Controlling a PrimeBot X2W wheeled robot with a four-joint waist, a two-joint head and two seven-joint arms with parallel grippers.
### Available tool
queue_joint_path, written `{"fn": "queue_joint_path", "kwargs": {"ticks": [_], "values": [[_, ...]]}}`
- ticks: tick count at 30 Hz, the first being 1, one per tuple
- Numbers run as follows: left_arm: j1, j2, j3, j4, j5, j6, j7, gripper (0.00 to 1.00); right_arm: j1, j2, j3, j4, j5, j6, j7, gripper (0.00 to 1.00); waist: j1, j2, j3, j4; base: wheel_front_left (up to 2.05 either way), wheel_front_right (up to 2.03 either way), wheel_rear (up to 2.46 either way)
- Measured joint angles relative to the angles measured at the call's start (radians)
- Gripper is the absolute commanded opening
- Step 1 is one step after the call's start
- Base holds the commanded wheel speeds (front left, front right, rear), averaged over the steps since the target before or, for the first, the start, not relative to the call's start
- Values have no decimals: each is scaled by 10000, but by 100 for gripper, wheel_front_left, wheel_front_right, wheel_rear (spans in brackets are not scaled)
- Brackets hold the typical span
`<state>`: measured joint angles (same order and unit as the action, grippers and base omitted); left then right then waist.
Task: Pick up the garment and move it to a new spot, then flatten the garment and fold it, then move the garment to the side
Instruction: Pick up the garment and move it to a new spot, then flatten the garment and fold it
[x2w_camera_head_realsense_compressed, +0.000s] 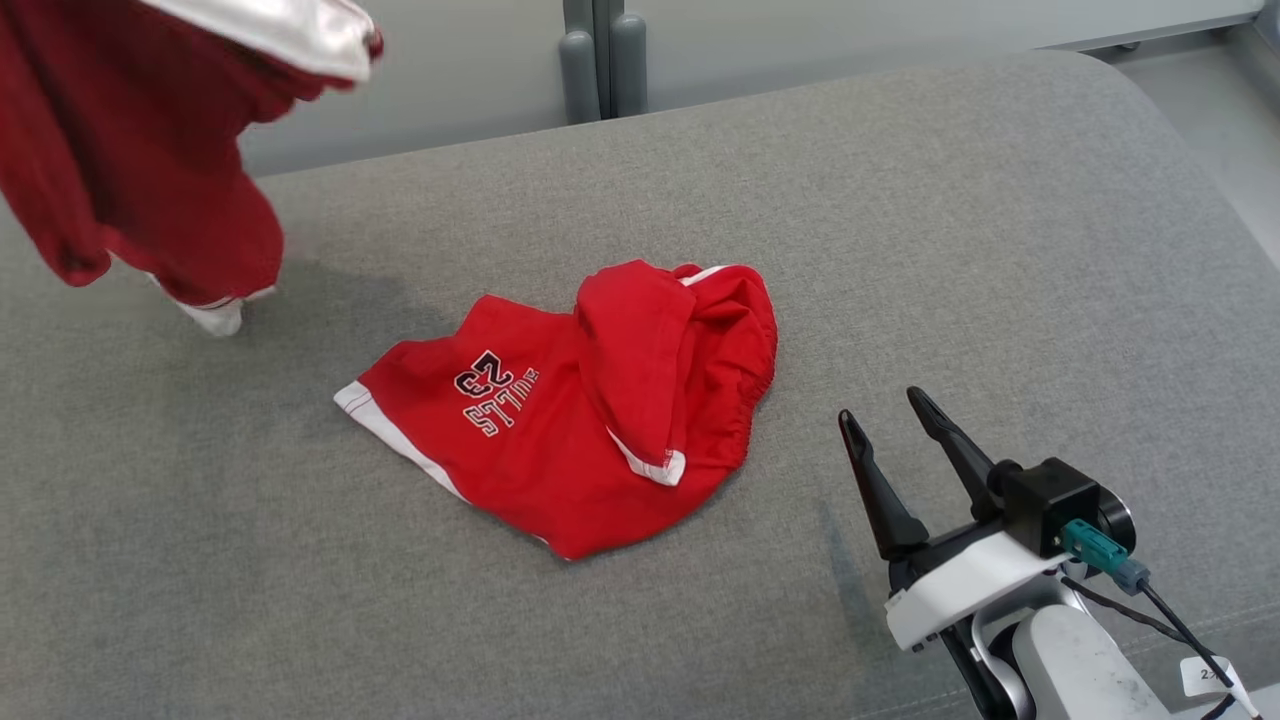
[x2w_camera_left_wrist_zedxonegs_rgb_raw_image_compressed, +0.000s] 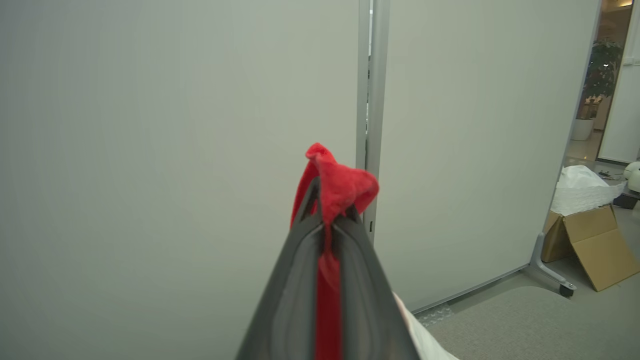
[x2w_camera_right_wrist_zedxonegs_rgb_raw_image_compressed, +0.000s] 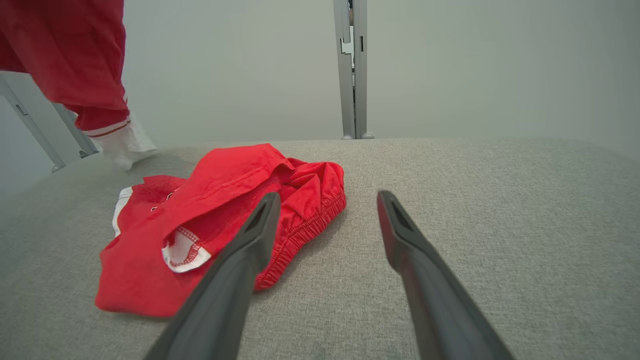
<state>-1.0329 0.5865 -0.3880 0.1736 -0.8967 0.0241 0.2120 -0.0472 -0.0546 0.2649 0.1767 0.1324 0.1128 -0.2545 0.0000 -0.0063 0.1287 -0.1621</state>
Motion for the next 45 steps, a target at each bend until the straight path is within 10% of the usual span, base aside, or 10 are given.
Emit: {"fn": "queue_joint_path", "kwargs": {"ticks": [7,21,22,25,45], "values": [[304,1411,915,1488,40,734,769,0,10,6,40,-77,0,0,0,100,0,0,-37,68,0,0,0],[3186,1883,1323,3971,-244,907,790,0,-140,31,98,-255,-15,4,0,100,0,0,641,15,0,0,0],[3286,1772,1321,4021,-280,907,757,13,-160,31,96,-251,-25,4,0,100,0,0,676,-6,0,0,0],[3457,1350,1239,4013,-403,907,755,100,-223,23,198,-247,-104,8,0,100,0,0,732,-40,0,0,0],[3553,-198,917,976,-422,757,-663,100,-679,-21,2614,769,-454,105,0,100,0,0,563,878,0,0,0]]}}
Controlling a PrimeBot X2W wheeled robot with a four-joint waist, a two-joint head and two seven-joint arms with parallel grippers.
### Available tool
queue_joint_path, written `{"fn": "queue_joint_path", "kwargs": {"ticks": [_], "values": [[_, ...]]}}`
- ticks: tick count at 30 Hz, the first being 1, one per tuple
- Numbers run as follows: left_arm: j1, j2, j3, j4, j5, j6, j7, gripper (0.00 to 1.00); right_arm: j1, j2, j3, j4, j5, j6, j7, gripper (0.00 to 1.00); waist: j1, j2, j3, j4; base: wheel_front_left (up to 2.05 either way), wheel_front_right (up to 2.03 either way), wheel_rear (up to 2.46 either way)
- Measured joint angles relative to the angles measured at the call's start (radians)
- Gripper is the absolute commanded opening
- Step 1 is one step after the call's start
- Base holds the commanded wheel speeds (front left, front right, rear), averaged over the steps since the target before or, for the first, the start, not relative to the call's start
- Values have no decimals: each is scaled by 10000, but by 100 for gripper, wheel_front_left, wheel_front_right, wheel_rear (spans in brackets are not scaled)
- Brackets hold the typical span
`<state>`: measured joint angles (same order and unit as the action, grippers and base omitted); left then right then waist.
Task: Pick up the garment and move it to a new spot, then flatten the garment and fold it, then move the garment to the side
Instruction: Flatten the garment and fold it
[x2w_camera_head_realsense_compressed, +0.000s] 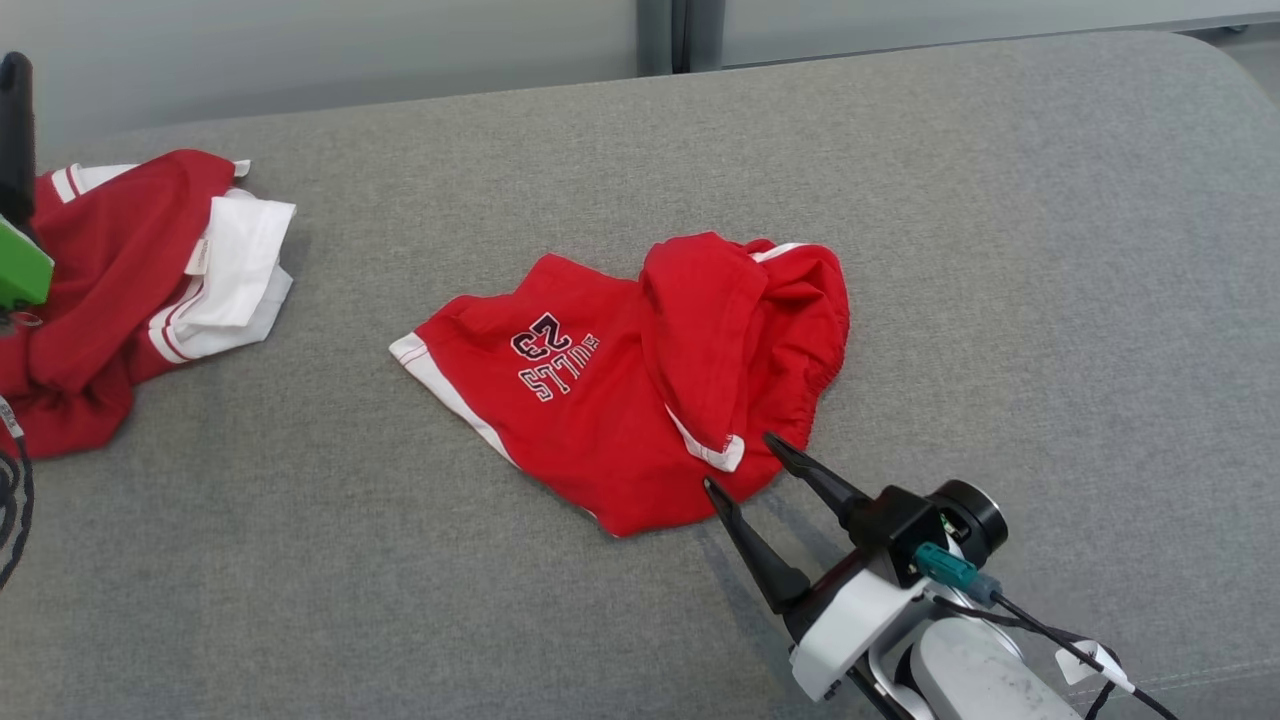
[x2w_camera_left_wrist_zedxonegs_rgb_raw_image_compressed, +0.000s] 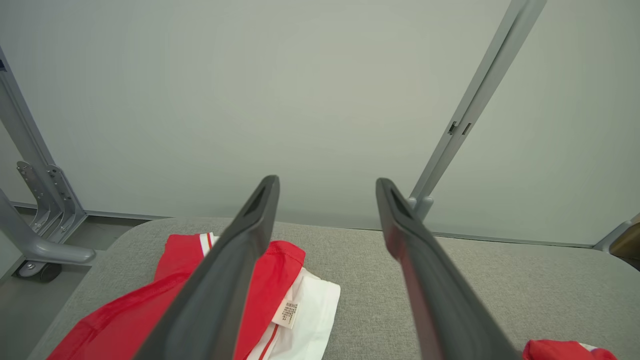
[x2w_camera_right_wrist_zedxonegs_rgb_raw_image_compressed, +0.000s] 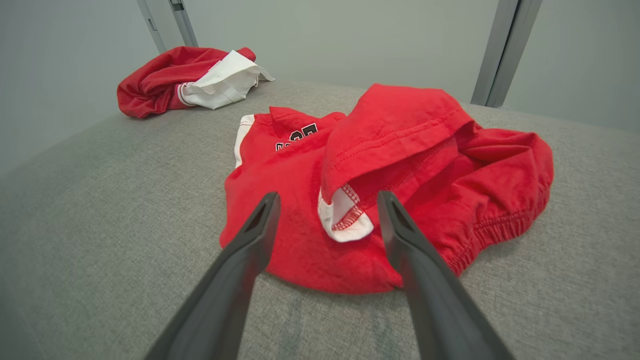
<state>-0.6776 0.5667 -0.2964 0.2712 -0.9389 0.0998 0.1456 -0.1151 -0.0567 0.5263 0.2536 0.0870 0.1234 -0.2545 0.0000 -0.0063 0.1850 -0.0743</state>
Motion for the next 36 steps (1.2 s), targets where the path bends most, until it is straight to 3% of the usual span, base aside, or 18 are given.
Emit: {"fn": "queue_joint_path", "kwargs": {"ticks": [8,11,12,13,15,16,17,21,24,31,36], "values": [[1580,-407,374,-861,-228,71,-849,100,-626,-8,40,798,17,0,0,99,0,0,221,398,0,0,0],[2174,-943,337,-1141,-447,75,-1022,100,-803,-12,10,1068,48,0,0,87,0,0,318,495,0,0,0],[2383,-1114,309,-1229,-453,77,-1074,100,-850,-13,-15,1147,65,0,0,55,0,0,345,531,0,0,0],[2590,-1237,261,-1294,-454,105,-1124,100,-887,-13,-29,1235,109,0,0,44,0,0,371,570,0,0,0],[2933,-1469,224,-1436,-556,153,-1223,100,-944,-13,-40,1398,165,0,0,10,0,0,414,647,0,0,0],[3076,-1555,192,-1496,-568,153,-1315,100,-992,-13,-13,1484,217,0,0,10,0,0,428,686,0,0,0],[3198,-1615,176,-1524,-568,155,-1390,100,-1036,-23,27,1547,290,0,0,0,0,0,433,722,0,0,0],[3518,-1730,153,-1586,-569,163,-1559,100,-1136,-58,477,1593,617,0,0,0,0,0,389,787,0,0,0],[3773,-1735,207,-1703,-568,163,-1739,100,-1439,-73,1480,1348,1170,0,61,0,0,0,279,809,0,0,0],[4387,-1797,366,-1889,-568,196,-2013,100,-3175,-345,3628,-535,2422,10,1239,0,0,0,-71,687,0,0,0],[4597,-2159,117,-2002,-548,198,-2090,100,-4290,-397,3856,-1812,4040,10,2429,0,0,0,-375,550,0,0,0]]}}
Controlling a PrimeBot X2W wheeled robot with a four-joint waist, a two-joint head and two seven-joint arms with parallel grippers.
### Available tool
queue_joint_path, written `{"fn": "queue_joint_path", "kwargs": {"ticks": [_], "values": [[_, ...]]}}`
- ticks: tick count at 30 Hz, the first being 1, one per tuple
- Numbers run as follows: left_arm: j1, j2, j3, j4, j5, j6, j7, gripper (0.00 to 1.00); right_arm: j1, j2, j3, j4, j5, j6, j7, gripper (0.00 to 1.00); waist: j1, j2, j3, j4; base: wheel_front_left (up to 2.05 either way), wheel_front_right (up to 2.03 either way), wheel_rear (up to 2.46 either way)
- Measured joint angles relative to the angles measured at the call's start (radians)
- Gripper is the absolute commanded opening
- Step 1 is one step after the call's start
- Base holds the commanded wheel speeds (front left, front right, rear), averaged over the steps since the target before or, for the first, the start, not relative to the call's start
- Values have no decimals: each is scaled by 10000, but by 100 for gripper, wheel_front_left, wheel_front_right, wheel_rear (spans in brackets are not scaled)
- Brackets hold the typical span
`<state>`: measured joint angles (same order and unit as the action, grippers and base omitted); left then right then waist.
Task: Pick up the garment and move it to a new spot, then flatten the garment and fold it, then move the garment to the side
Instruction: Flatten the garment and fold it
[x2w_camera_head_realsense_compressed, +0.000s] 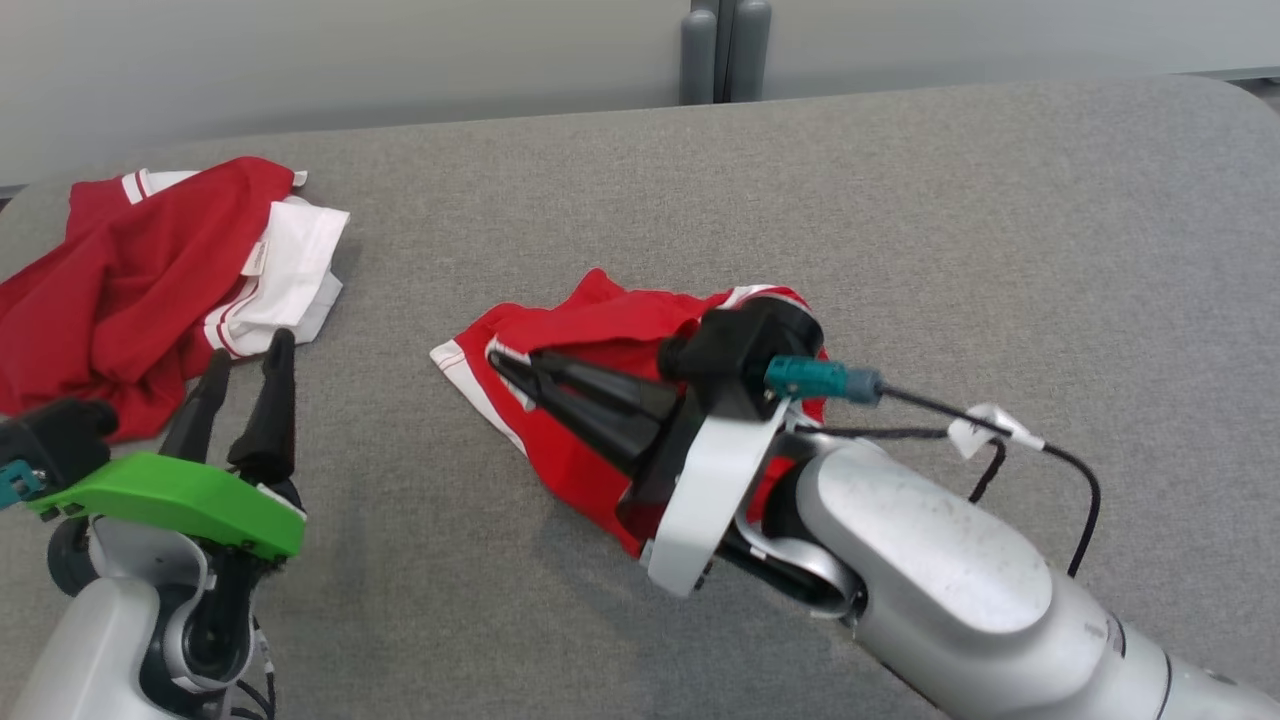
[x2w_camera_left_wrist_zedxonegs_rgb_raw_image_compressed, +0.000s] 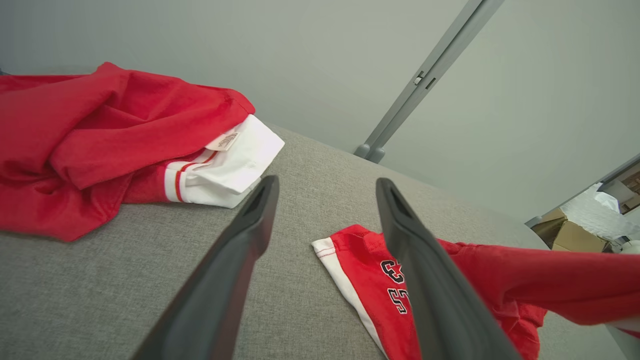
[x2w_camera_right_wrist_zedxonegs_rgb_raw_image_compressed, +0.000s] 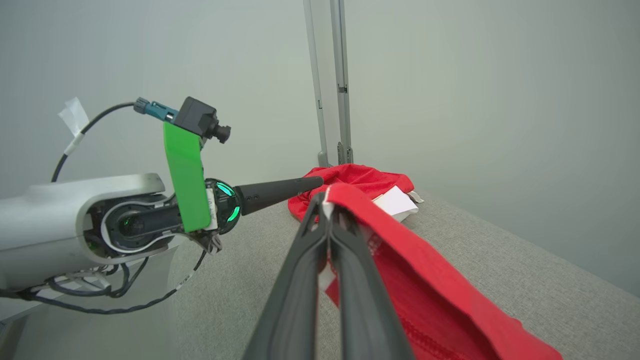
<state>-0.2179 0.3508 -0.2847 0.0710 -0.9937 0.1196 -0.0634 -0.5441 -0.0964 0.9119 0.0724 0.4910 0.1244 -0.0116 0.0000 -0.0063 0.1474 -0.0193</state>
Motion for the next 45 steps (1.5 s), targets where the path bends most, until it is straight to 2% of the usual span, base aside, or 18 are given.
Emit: {"fn": "queue_joint_path", "kwargs": {"ticks": [5,14,23,29,31,34,37,42,45], "values": [[108,-424,-474,-201,40,0,8,100,-770,10,-1172,-848,1350,0,1147,0,0,0,-337,-20,0,0,0],[295,-897,-1041,-443,115,38,96,100,-2165,40,-2732,-1668,2702,-67,3229,0,0,0,-718,228,0,0,0],[343,-1229,-1104,-562,115,40,81,100,-3719,52,-3960,-1808,3540,-1348,5068,0,-1,0,-903,481,0,0,0],[343,-1367,-1043,-575,113,40,-2,100,-3953,163,-4468,-1860,4403,-2362,5956,0,0,0,-1009,572,0,0,0],[343,-1344,-1005,-573,115,40,-2,100,-3952,198,-4596,-1839,4533,-2489,6144,0,0,0,-1005,567,0,0,0],[343,-1174,-999,-562,157,42,46,100,-3931,186,-4813,-1561,4477,-2506,6387,0,0,0,-979,542,0,0,0],[343,-1068,-1060,-577,211,44,219,100,-3621,-192,-5064,-1068,4209,-2510,6613,0,-1,0,-898,500,0,0,0],[340,-1227,-1701,-713,211,48,606,100,-2010,-1739,-5632,75,3442,-2577,6788,0,-1,0,-746,435,0,0,0],[343,-1421,-2197,-802,209,-27,880,100,-1093,-2435,-5843,449,3066,-2577,6926,0,-1,0,-633,403,0,0,0]]}}
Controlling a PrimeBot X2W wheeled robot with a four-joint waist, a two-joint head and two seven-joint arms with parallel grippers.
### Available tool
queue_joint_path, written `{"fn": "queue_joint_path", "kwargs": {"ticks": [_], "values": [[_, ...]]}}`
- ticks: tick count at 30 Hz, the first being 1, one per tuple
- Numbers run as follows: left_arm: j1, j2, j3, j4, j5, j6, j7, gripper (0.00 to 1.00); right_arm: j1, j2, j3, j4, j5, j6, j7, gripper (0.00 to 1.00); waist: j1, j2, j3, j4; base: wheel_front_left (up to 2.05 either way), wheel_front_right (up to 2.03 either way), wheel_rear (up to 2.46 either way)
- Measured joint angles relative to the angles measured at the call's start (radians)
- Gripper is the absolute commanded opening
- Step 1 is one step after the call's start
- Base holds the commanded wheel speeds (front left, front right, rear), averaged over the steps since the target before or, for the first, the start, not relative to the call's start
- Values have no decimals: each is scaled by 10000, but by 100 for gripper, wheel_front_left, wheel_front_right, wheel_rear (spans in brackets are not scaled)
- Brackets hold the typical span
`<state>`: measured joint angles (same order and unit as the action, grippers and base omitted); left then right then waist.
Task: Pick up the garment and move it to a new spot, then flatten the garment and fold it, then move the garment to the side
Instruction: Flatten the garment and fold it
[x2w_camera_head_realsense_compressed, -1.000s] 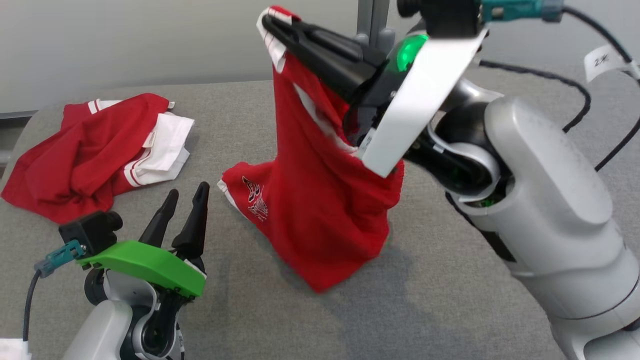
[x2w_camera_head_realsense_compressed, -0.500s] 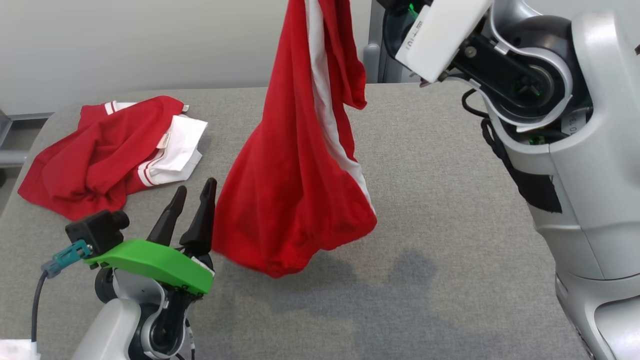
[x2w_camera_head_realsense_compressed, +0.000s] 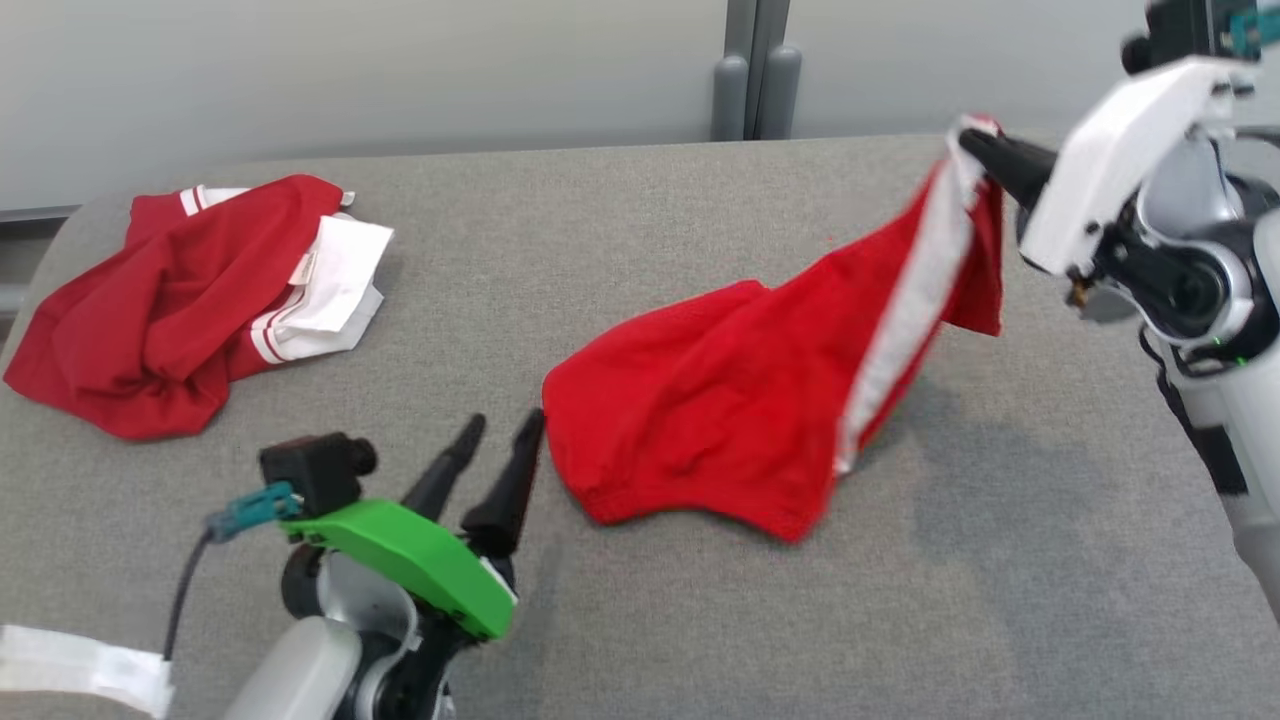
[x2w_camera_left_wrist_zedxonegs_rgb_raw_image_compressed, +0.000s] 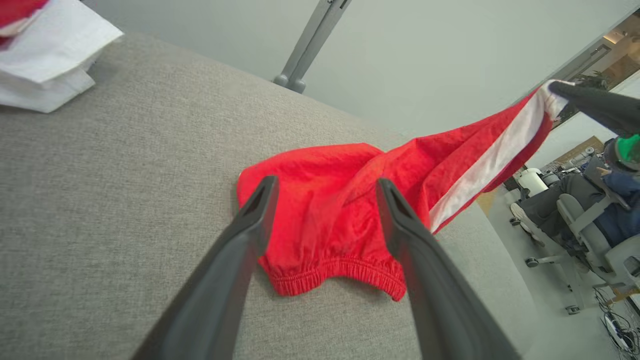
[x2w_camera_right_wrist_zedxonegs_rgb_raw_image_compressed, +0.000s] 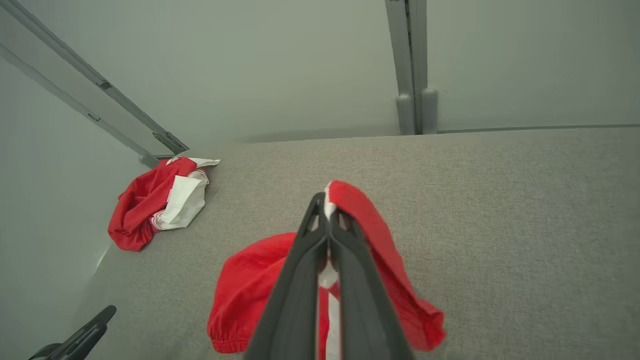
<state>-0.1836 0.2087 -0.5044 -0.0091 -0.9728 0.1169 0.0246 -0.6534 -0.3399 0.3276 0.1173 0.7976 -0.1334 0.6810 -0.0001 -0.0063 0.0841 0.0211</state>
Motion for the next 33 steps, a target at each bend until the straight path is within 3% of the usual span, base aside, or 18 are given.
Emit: {"fn": "queue_joint_path", "kwargs": {"ticks": [5,11,16,21,25,33], "values": [[2,-155,-880,4,8,-213,451,100,1151,-311,-428,328,-96,4,-81,0,0,0,206,-118,0,0,0],[-5,-761,-2088,211,107,-679,993,100,2323,-167,-667,376,21,4,-516,0,0,0,489,-331,0,0,0],[-242,-1055,-2535,616,347,-911,1187,100,2751,40,-984,263,19,4,-1386,0,0,0,820,-542,0,0,0],[-915,-1172,-2203,1597,640,-750,1135,100,2782,928,-943,-56,46,46,-2351,0,0,0,1309,-862,0,0,0],[-1176,-1133,-1661,2408,836,-424,913,100,2795,1220,-677,-178,25,359,-2890,0,0,0,1590,-1168,0,0,0],[-1670,-777,-1390,3310,1434,-282,560,100,3100,1565,-247,-190,-94,763,-3591,0,0,0,1962,-1745,0,0,0]]}}
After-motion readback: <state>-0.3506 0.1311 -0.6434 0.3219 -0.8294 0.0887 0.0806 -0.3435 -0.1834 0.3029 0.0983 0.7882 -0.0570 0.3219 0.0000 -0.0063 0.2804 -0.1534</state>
